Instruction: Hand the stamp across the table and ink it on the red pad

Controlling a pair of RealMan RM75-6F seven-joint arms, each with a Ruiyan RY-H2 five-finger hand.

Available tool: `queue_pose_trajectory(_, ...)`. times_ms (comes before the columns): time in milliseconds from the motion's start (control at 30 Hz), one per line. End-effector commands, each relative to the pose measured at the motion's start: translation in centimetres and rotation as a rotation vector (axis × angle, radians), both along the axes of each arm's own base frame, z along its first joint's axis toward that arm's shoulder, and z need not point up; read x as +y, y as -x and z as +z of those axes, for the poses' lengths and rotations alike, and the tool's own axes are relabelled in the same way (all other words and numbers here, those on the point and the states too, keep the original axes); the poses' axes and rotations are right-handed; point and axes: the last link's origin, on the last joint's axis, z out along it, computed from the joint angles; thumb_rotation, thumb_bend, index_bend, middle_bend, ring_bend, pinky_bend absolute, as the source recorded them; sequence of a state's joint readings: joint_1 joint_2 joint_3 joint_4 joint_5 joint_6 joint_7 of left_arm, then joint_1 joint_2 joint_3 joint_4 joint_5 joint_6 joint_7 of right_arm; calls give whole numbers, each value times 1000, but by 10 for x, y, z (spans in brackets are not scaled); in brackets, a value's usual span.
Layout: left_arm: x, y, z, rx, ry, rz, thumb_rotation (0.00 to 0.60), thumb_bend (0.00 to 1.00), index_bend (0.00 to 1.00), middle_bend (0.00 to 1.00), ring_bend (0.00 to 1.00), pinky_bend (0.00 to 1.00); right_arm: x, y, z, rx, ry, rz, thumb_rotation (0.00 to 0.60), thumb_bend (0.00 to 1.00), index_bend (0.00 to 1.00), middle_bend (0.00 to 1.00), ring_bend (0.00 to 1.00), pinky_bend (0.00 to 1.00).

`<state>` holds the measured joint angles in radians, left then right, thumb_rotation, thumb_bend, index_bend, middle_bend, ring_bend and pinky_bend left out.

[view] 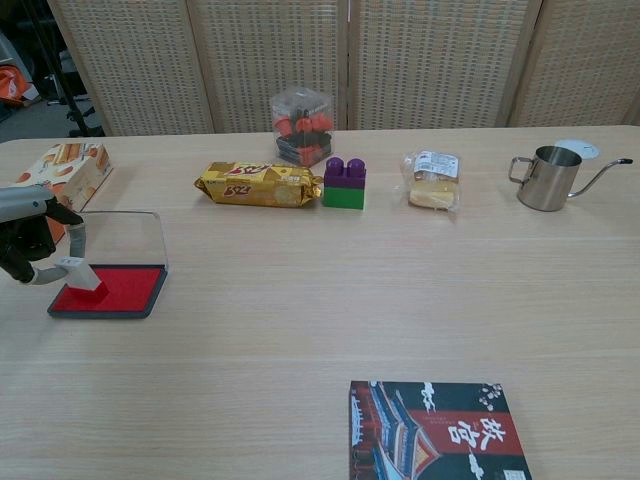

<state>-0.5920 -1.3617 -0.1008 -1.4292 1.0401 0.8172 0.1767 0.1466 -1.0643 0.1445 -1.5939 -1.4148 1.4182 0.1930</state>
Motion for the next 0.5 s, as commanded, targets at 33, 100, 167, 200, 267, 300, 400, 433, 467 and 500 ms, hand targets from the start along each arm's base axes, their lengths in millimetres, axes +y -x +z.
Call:
queue_pose_trajectory(33, 1, -5, 8, -16, -24, -12, 600, 477, 635, 1000, 1000, 932, 0, 0, 0, 0, -1, 1, 600, 0, 0, 0, 0, 113)
queue_pose_trajectory(100, 1, -9, 16, -30, -45, -24, 600, 477, 635, 1000, 1000, 932, 1, -1, 0, 0, -1, 3, 600, 0, 0, 0, 0, 113)
queue_pose_trajectory(167, 0, -12, 26, -45, -66, -30, 600, 477, 635, 1000, 1000, 932, 1, -1, 0, 0, -2, 5, 600, 0, 0, 0, 0, 113)
queue_pose_trajectory(200, 0, -12, 30, -49, -73, -32, 600, 476, 635, 1000, 1000, 932, 1, -1, 0, 1, -2, 5, 600, 0, 0, 0, 0, 113)
queue_pose_trajectory(267, -1, -12, 42, -51, -94, -36, 600, 476, 635, 1000, 1000, 932, 1, -2, -1, 1, -4, 6, 600, 0, 0, 0, 0, 113)
queue_pose_trajectory(300, -2, -11, 49, -48, -100, -33, 600, 476, 635, 1000, 1000, 932, 2, -2, -1, 2, -4, 7, 600, 0, 0, 0, 0, 113)
queue_pose_trajectory(400, -5, -2, 61, -17, -102, -19, 600, 476, 635, 1000, 1000, 932, 2, -3, -2, 3, -5, 9, 600, 0, 0, 0, 0, 113)
queue_pose_trajectory(433, -6, 0, 63, -8, -100, -14, 600, 476, 635, 1000, 1000, 932, 2, -3, -2, 4, -6, 9, 600, 0, 0, 0, 0, 113)
queue_pose_trajectory(467, -7, 5, 66, 8, -99, -6, 600, 476, 635, 1000, 1000, 932, 2, -3, -2, 6, -7, 10, 600, 0, 0, 0, 0, 113)
queue_pose_trajectory(500, -8, 11, 68, 22, -99, 6, 600, 476, 635, 1000, 1000, 932, 2, -3, -3, 8, -9, 10, 600, 0, 0, 0, 0, 113)
